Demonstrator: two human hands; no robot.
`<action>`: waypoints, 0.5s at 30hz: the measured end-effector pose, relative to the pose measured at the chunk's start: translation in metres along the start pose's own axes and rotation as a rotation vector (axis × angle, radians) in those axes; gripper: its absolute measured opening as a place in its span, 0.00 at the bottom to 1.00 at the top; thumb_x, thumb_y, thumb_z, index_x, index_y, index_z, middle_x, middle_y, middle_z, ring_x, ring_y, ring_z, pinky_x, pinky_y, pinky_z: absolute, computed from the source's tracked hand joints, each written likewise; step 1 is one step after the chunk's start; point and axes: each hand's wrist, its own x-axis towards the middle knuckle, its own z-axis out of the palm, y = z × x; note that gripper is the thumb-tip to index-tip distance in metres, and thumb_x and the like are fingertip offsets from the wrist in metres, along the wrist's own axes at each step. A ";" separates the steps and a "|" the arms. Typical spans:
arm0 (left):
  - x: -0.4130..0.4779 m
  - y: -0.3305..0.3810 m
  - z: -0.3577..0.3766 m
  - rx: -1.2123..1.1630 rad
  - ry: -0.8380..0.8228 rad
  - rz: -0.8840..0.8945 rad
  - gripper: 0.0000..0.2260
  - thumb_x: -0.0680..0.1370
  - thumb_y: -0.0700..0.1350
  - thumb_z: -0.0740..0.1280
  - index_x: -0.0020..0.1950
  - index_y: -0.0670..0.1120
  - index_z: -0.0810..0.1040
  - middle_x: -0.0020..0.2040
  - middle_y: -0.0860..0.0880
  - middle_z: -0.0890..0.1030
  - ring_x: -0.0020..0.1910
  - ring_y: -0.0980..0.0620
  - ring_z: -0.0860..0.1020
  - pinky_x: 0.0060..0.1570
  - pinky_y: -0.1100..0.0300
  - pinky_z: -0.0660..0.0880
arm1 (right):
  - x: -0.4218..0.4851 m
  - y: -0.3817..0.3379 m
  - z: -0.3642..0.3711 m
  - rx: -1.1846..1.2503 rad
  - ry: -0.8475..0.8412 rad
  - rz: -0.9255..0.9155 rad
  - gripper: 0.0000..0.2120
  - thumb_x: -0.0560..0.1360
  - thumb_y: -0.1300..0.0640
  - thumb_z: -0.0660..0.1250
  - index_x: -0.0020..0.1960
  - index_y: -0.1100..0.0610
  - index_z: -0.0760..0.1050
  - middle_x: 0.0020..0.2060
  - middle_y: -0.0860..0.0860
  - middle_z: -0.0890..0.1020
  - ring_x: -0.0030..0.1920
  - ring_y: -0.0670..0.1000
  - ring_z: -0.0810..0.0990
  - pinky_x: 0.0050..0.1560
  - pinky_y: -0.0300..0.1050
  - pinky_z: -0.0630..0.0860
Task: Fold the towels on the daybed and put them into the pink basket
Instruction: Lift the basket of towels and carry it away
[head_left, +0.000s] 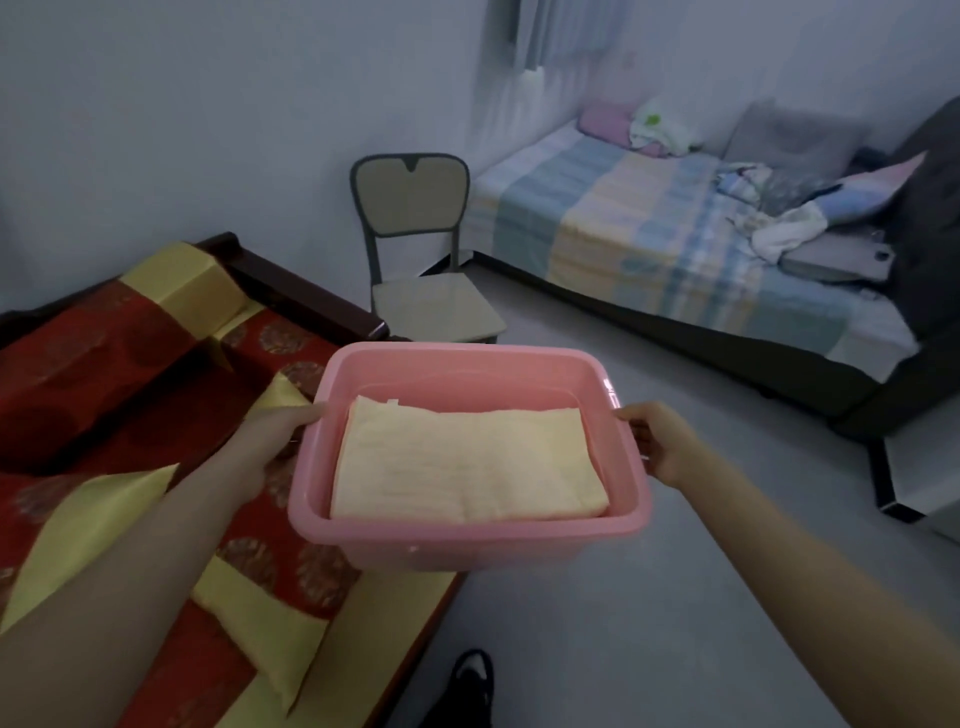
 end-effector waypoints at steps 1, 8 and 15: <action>0.012 0.008 0.015 0.014 0.014 0.008 0.23 0.67 0.51 0.75 0.57 0.43 0.76 0.50 0.43 0.79 0.45 0.46 0.77 0.40 0.55 0.74 | 0.017 -0.007 -0.005 0.001 -0.001 0.004 0.02 0.70 0.61 0.66 0.41 0.59 0.75 0.34 0.53 0.76 0.34 0.52 0.75 0.37 0.45 0.73; 0.114 0.088 0.127 0.028 -0.049 0.000 0.13 0.73 0.49 0.71 0.51 0.42 0.80 0.45 0.44 0.80 0.43 0.46 0.77 0.42 0.54 0.74 | 0.155 -0.098 -0.041 -0.018 -0.014 -0.005 0.09 0.69 0.61 0.67 0.48 0.61 0.76 0.38 0.55 0.78 0.40 0.53 0.77 0.47 0.50 0.77; 0.203 0.166 0.237 0.028 -0.028 -0.021 0.12 0.73 0.46 0.71 0.51 0.40 0.79 0.44 0.43 0.80 0.39 0.47 0.76 0.37 0.56 0.73 | 0.286 -0.187 -0.076 0.003 -0.022 0.051 0.08 0.69 0.61 0.67 0.47 0.60 0.75 0.35 0.54 0.75 0.37 0.52 0.73 0.43 0.48 0.74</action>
